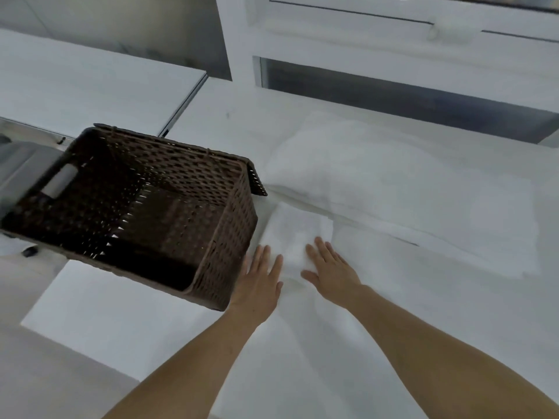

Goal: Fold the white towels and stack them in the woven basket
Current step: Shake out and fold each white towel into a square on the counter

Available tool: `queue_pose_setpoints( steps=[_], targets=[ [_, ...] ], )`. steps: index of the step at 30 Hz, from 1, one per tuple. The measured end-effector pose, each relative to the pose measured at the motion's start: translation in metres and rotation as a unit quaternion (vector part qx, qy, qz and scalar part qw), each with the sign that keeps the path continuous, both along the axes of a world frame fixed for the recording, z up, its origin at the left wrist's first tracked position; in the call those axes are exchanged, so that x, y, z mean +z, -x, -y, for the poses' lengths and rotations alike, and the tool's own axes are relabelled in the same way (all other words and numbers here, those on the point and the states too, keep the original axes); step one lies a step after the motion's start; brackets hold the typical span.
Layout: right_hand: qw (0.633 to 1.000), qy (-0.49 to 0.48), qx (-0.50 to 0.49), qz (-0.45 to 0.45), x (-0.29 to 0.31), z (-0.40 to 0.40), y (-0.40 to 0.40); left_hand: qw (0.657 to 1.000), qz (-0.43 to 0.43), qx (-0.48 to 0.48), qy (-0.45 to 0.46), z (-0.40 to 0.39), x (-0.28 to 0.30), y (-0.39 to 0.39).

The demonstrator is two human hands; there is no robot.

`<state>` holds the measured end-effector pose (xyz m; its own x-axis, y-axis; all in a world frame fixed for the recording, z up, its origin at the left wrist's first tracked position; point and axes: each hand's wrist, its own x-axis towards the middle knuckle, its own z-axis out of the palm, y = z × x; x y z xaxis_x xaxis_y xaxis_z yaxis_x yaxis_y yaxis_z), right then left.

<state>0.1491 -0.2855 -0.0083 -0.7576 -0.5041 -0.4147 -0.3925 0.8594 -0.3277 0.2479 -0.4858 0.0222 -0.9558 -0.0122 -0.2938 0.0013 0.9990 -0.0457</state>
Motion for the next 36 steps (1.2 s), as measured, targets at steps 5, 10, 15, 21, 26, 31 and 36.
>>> queue_pose_setpoints(
  steps=[5, 10, 15, 21, 26, 31, 36],
  targets=[
    [1.0, -0.005, 0.018, -0.017, -0.001, 0.022, 0.017, 1.0, 0.005, 0.012, -0.014, 0.013, -0.004, 0.008],
    [0.999, -0.016, 0.02, -0.021, -0.002, 0.033, 0.022, 1.0, 0.011, 0.014, -0.023, 0.019, -0.005, 0.013],
    [0.999, 0.004, 0.006, -0.034, 0.016, 0.024, 0.014, 0.999, 0.033, 0.014, -0.041, 0.023, 0.003, 0.011],
    [0.994, 0.025, -0.065, -0.083, 0.053, -0.021, -0.016, 0.996, 0.045, -0.01, -0.078, -0.006, 0.025, 0.022],
    [0.985, 0.015, -0.134, -0.105, 0.072, -0.087, -0.037, 0.992, 0.015, -0.07, -0.099, -0.061, 0.031, 0.045],
    [0.968, -0.001, -0.223, -0.114, 0.086, -0.172, -0.041, 0.981, 0.002, -0.152, -0.118, -0.131, 0.035, 0.076],
    [0.955, -0.019, -0.276, -0.112, 0.084, -0.247, -0.033, 0.97, -0.026, -0.197, -0.139, -0.203, 0.033, 0.11]
  ],
)
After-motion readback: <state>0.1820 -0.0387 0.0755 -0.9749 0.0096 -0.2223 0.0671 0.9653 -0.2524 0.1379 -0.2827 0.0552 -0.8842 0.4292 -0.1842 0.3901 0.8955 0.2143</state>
